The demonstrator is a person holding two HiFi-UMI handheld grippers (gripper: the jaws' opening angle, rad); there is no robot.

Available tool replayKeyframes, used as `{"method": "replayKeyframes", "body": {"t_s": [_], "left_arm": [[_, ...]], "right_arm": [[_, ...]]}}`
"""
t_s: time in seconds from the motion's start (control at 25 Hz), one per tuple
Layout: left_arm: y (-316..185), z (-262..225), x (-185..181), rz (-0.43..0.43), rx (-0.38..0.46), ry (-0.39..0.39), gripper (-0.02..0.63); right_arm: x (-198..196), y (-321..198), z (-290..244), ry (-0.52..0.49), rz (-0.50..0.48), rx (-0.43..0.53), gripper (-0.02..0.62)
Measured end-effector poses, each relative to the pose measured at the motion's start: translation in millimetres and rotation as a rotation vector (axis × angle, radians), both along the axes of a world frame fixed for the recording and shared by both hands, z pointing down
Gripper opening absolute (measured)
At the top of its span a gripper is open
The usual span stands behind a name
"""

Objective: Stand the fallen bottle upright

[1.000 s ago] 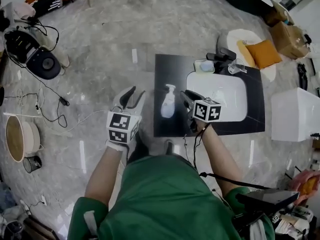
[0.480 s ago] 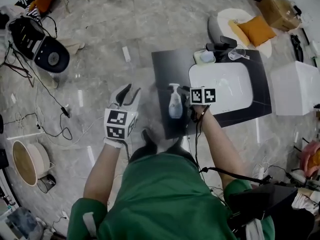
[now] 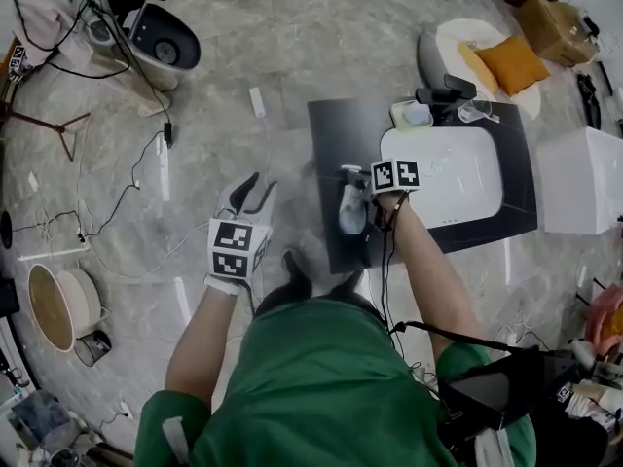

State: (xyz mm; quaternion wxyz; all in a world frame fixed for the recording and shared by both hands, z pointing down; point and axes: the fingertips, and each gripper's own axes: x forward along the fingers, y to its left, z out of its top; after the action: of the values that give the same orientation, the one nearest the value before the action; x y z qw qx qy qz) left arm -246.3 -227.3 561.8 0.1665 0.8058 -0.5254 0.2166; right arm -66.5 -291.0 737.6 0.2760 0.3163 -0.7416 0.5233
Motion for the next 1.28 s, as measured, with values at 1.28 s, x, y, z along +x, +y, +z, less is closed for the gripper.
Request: {"method": "replayKeyframes", "body": {"t_s": [1.28], "left_arm": [[24,-34,55,-0.039,0.065,-0.009,0.130]], "right_arm": [[19,3,-132,-0.103,-0.081,0.648,0.104]]}}
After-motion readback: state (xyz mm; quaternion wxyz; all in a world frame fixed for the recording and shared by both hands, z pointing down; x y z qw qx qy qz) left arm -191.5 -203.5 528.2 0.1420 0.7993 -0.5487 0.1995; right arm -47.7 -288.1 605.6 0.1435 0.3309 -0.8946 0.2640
